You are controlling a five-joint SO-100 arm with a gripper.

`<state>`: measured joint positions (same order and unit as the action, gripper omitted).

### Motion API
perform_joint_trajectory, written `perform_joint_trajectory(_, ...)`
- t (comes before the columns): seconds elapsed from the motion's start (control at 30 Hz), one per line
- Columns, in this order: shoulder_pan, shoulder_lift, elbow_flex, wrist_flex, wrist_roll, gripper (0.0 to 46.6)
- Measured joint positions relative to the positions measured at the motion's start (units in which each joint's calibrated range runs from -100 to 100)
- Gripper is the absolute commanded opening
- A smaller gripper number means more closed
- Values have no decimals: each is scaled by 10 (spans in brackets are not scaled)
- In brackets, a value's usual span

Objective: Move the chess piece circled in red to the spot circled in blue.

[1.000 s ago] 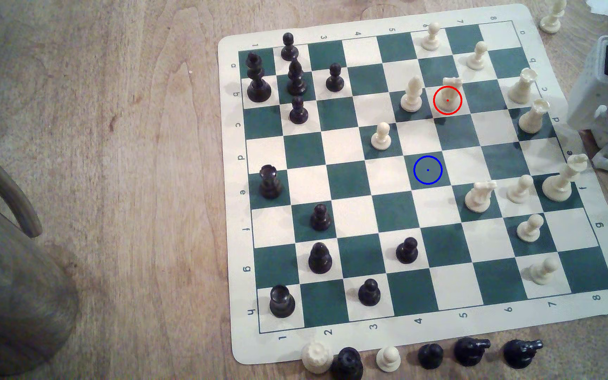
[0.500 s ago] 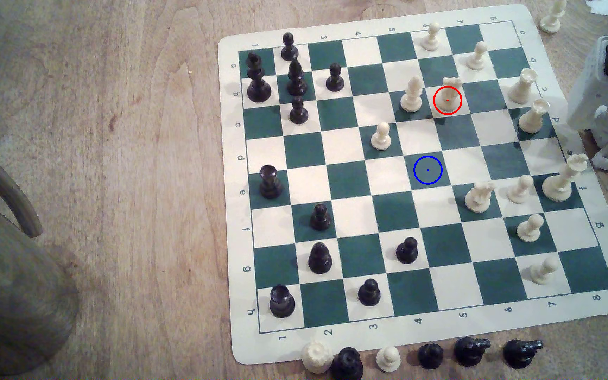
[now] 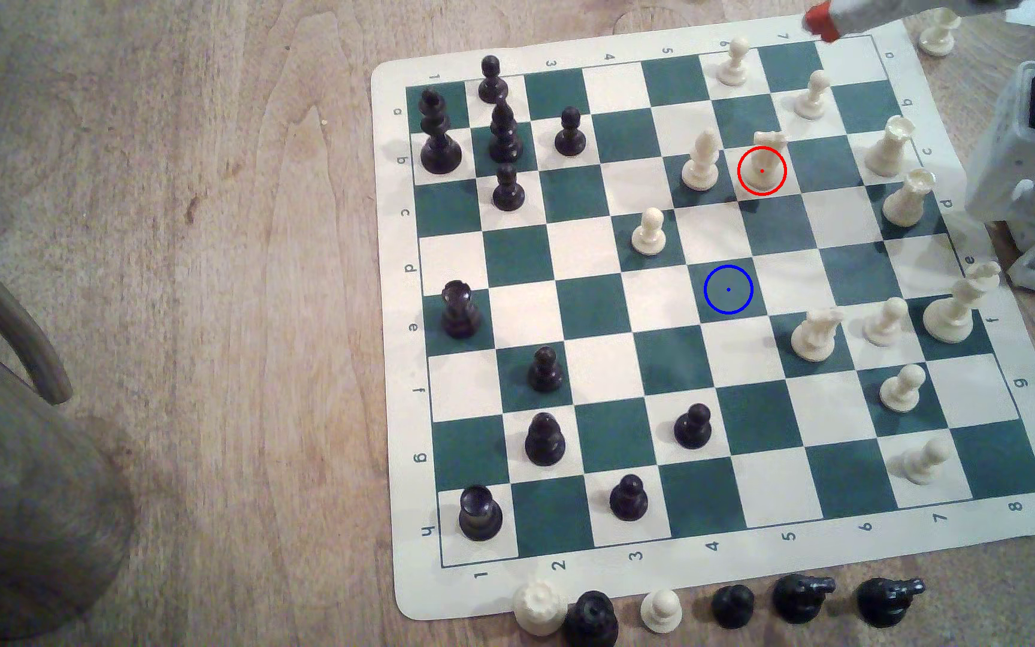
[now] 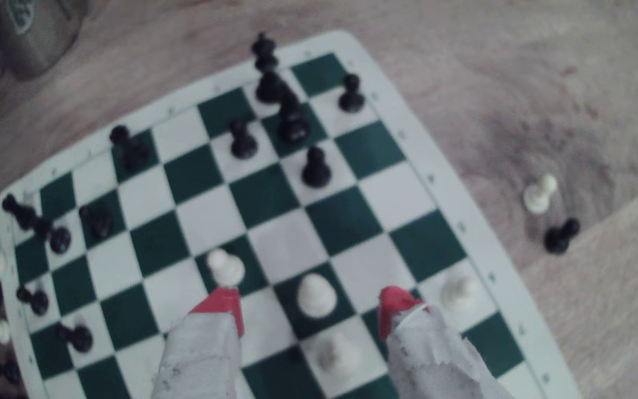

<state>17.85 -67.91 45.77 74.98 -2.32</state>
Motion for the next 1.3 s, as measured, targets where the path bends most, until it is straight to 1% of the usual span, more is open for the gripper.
perform_joint_trajectory(0.13, -13, 94, -57, 32, -9, 169)
perform_joint_trajectory(0.3, -24, 137, -79, 74, -10, 160)
perform_joint_trajectory(0.37, -31, 137, -60, 81, -10, 169)
perform_joint_trajectory(0.5, -46, 109, 16, 74, -9, 179)
perform_joint_trajectory(0.53, -47, 101, 42, 70, -8, 181)
perform_joint_trajectory(0.63, -48, 90, 61, 68, -2, 185)
perform_joint_trajectory(0.87, -54, 68, 127, 53, 27, 183)
perform_joint_trajectory(0.9, -54, 68, 137, 49, 27, 183)
perform_joint_trajectory(1.0, -54, 70, 181, 26, 37, 182)
perform_joint_trajectory(1.2, -54, 94, 194, -18, 41, 181)
perform_joint_trajectory(1.3, -51, 121, 194, -38, 48, 182)
